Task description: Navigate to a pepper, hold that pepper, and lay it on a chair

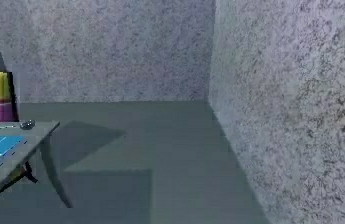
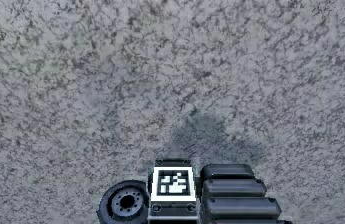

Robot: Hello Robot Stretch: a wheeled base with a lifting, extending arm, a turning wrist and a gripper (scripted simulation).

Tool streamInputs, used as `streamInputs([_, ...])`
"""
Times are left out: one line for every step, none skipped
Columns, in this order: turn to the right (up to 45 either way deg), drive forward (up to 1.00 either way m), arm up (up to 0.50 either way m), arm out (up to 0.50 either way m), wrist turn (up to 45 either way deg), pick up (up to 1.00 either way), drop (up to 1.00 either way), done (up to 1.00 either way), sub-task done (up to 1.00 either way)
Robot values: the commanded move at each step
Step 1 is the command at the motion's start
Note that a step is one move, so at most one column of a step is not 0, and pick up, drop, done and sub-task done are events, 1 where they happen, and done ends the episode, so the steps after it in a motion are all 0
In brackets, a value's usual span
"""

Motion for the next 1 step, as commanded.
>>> streamInputs([0.0,1.00,0.00,0.00,0.0,0.00,0.00,0.00,0.00])
